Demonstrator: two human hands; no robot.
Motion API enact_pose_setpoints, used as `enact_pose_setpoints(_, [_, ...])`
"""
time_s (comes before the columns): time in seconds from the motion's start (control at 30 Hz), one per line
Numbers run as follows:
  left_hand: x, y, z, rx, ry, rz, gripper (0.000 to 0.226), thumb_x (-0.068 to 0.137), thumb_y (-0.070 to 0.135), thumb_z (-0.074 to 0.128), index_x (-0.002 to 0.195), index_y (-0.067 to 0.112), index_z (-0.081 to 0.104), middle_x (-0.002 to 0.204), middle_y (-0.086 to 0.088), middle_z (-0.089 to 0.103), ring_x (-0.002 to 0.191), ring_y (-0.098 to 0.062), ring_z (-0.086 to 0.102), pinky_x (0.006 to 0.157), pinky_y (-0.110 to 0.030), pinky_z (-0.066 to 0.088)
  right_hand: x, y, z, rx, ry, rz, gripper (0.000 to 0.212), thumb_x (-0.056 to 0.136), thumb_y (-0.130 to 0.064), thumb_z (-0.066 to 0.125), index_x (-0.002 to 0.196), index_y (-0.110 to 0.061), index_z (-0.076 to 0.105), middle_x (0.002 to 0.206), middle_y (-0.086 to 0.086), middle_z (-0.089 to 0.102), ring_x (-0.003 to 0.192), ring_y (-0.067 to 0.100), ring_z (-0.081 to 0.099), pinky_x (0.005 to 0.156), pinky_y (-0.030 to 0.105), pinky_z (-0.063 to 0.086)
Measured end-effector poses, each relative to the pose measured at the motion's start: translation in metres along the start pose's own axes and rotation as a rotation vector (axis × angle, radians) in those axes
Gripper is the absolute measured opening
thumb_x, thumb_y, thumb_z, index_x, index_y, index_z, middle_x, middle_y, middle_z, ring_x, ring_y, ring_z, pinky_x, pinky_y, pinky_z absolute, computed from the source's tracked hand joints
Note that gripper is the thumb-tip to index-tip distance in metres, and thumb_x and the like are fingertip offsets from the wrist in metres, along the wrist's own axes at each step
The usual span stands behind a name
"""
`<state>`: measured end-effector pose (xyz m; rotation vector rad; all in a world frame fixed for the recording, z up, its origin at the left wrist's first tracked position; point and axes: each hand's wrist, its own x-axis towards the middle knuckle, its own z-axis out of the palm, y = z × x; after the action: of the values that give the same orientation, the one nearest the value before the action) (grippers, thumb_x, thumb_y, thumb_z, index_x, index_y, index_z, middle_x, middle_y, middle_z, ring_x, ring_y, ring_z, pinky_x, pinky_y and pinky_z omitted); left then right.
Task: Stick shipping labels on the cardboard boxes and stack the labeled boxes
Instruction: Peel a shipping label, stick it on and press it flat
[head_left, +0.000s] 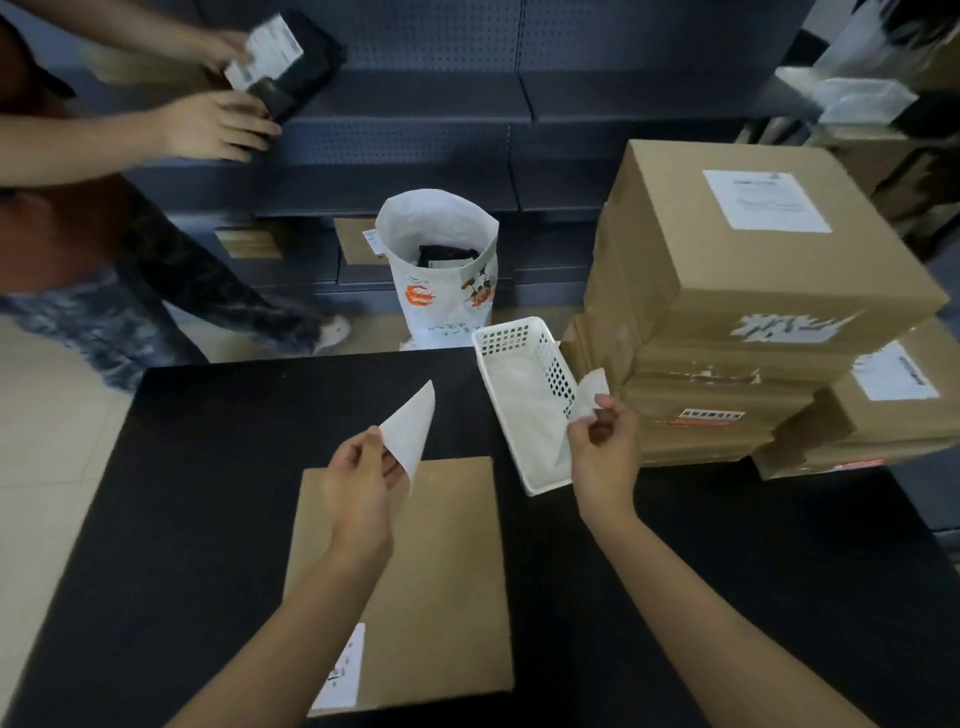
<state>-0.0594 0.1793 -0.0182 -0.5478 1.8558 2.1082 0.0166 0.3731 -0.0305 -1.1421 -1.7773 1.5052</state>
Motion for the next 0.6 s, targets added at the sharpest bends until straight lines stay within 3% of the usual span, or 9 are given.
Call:
enact_pose_setpoints(0.1, [-0.007, -0.012, 0.031, -0.002, 0.079, 0.002, 0.017, 0.099, 0.026, 0.049, 0.098, 0.013, 0.061, 0.104, -0.010, 0.067, 0.100, -0.022, 0.064, 0.082, -0.029, 0.052, 0.037, 0.000, 0.004, -0.221, -0.129, -0.250, 0.021, 0.090, -0.007, 0.056, 0.109, -0.017, 0.057, 0.100, -0.006, 0.057, 0.085, 0.005, 0.055, 0.073, 0.010, 0.041])
enact_pose_setpoints(0.23, [-0.018, -0.026, 0.060, 0.021, 0.152, 0.009, 0.014, 0.099, 0.025, 0.049, 0.098, 0.018, 0.061, 0.105, -0.005, 0.067, 0.097, -0.018, 0.065, 0.083, -0.031, 0.052, 0.088, 0.012, 0.023, -0.512, -0.247, -0.620, 0.018, 0.088, -0.003, 0.056, 0.103, -0.009, 0.064, 0.103, 0.006, 0.063, 0.095, 0.023, 0.059, 0.080, 0.030, 0.046])
enact_pose_setpoints(0.4, [-0.022, -0.039, 0.063, 0.047, 0.242, 0.013, 0.023, 0.099, 0.026, 0.050, 0.100, 0.008, 0.065, 0.102, -0.010, 0.071, 0.095, -0.022, 0.068, 0.083, -0.033, 0.055, 0.130, 0.038, 0.054, -0.958, -0.576, -0.533, 0.036, 0.095, -0.006, 0.044, 0.131, -0.007, 0.052, 0.130, 0.011, 0.052, 0.123, 0.027, 0.044, 0.102, 0.031, 0.035])
enact_pose_setpoints(0.5, [-0.018, -0.043, 0.061, 0.068, 0.259, 0.011, 0.027, 0.099, 0.027, 0.050, 0.099, 0.004, 0.063, 0.101, -0.014, 0.070, 0.096, -0.025, 0.068, 0.085, -0.036, 0.055, 0.136, 0.047, 0.060, -1.016, -0.708, -0.508, 0.038, 0.095, -0.006, 0.043, 0.133, -0.003, 0.049, 0.131, 0.013, 0.053, 0.123, 0.028, 0.044, 0.104, 0.032, 0.033])
enact_pose_setpoints(0.6, [-0.012, -0.047, 0.061, 0.092, 0.280, 0.012, 0.025, 0.098, 0.028, 0.050, 0.097, 0.008, 0.064, 0.100, -0.010, 0.070, 0.097, -0.024, 0.067, 0.083, -0.034, 0.055, 0.134, 0.050, 0.058, -1.011, -0.704, -0.599, 0.039, 0.093, -0.006, 0.046, 0.131, -0.004, 0.053, 0.132, 0.011, 0.055, 0.121, 0.029, 0.046, 0.103, 0.033, 0.034])
